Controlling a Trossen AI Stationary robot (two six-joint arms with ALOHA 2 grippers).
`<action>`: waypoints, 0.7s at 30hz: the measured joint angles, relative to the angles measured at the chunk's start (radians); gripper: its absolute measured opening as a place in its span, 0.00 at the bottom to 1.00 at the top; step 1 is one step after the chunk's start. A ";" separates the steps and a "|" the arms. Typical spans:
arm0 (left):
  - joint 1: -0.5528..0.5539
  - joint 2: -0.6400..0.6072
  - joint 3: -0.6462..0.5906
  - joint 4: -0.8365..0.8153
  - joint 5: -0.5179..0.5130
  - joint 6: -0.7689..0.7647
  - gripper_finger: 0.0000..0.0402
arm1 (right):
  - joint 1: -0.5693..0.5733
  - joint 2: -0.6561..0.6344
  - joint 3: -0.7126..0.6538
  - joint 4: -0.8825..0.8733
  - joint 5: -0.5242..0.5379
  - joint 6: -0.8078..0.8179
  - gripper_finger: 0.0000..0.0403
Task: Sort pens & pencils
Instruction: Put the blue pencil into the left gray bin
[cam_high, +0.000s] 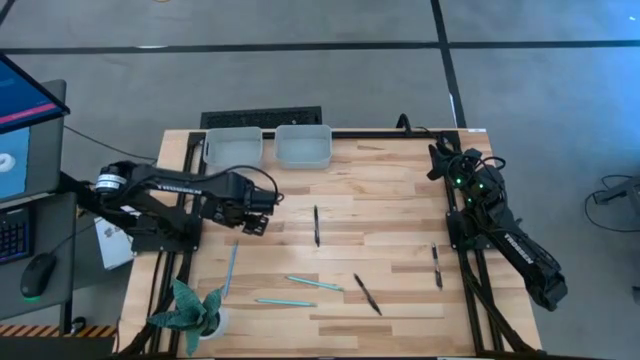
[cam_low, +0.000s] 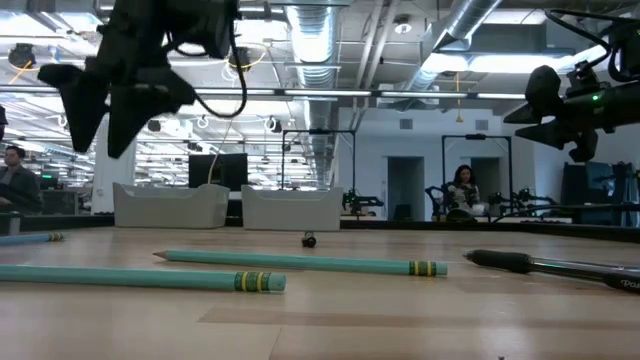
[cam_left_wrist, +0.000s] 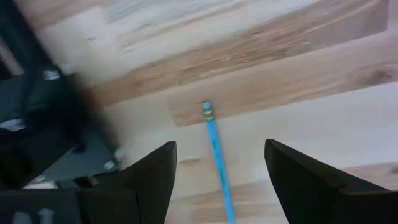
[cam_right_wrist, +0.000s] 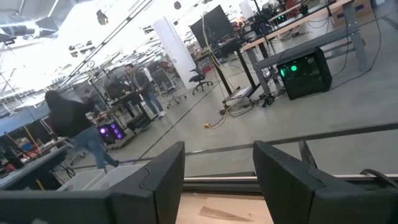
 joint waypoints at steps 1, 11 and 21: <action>-0.001 0.000 -0.018 0.024 0.000 -0.001 0.59 | 0.000 0.000 0.000 0.000 0.000 0.000 0.53; -0.070 -0.002 -0.170 0.152 0.033 -0.130 0.59 | 0.000 0.000 0.000 -0.001 0.000 0.000 0.53; -0.180 -0.002 -0.273 0.331 0.044 -0.308 0.59 | 0.000 0.000 0.000 -0.001 0.000 0.000 0.53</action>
